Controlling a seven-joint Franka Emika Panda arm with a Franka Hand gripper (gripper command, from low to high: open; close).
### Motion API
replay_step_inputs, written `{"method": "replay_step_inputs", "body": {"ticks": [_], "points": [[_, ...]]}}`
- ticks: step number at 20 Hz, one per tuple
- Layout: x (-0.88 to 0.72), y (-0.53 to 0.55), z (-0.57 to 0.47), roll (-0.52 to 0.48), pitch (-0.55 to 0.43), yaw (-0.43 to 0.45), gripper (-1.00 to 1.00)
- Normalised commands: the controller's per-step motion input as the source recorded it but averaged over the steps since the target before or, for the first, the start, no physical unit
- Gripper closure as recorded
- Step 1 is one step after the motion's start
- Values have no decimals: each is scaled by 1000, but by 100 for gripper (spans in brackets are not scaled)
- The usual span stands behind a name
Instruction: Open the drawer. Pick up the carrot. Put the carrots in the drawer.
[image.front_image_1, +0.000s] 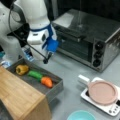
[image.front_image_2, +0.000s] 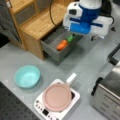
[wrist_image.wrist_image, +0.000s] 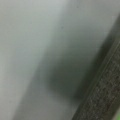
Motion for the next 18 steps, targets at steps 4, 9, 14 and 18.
{"method": "replay_step_inputs", "body": {"ticks": [4, 9, 14, 18], "points": [[67, 226, 140, 143, 169, -340, -100], [98, 187, 95, 183, 171, -298, -100], [145, 108, 35, 249, 183, -255, -100], [224, 52, 14, 288, 181, -288, -100]]}}
